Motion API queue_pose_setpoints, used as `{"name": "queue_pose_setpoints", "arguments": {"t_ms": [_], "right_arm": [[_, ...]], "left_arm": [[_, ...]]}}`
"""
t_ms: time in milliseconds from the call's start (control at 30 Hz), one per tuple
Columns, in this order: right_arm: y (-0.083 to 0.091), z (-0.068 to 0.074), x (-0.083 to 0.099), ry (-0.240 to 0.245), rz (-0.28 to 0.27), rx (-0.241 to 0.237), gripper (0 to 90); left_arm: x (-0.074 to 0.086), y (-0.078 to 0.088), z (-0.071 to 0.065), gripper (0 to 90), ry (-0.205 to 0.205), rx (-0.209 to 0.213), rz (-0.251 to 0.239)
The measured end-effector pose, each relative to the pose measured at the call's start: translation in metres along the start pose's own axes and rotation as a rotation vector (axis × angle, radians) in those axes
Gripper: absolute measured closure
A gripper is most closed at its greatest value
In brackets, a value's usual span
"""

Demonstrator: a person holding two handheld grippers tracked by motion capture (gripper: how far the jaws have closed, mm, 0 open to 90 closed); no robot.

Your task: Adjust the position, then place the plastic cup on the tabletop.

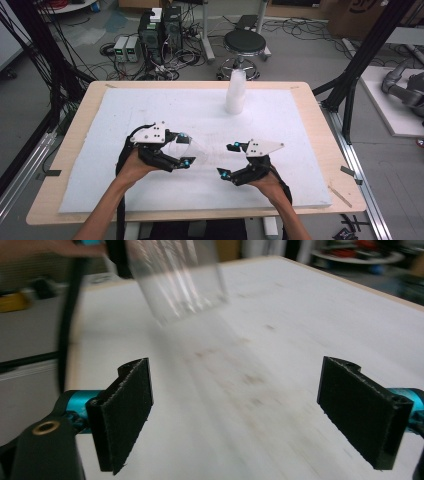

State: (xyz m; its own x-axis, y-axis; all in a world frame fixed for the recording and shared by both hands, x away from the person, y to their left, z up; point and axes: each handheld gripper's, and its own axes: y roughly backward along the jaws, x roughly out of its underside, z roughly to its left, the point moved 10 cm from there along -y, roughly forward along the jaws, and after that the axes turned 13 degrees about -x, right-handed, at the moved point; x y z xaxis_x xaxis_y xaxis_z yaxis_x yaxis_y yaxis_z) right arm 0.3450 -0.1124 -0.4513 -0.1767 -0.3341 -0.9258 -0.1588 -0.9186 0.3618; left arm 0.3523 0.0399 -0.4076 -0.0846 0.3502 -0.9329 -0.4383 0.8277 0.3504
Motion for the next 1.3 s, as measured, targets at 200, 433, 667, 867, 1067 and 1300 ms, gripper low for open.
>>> {"name": "queue_pose_setpoints", "arguments": {"t_ms": [200,433,667,867,1067,1300], "right_arm": [[0.029,-0.027,0.032,-0.088,0.037,0.198,14.8],[0.052,-0.047,0.060,-0.148,0.077,0.333,15.0],[0.058,-0.053,0.071,-0.183,0.080,0.367,15.0],[0.057,-0.054,0.071,-0.178,0.087,0.365,15.2],[0.058,-0.052,0.071,-0.173,0.073,0.359,15.2],[0.059,-0.052,0.071,-0.183,0.070,0.355,15.2]], "left_arm": [[0.005,-0.005,0.022,32.9,-0.061,-0.017,0.148],[0.011,-0.018,0.040,32.9,-0.128,-0.017,0.287],[0.014,-0.027,0.051,32.8,-0.154,-0.009,0.354],[0.021,-0.030,0.053,32.8,-0.172,-0.013,0.396],[0.021,-0.031,0.053,32.8,-0.170,-0.018,0.398],[0.022,-0.032,0.053,32.8,-0.165,-0.025,0.400]]}}
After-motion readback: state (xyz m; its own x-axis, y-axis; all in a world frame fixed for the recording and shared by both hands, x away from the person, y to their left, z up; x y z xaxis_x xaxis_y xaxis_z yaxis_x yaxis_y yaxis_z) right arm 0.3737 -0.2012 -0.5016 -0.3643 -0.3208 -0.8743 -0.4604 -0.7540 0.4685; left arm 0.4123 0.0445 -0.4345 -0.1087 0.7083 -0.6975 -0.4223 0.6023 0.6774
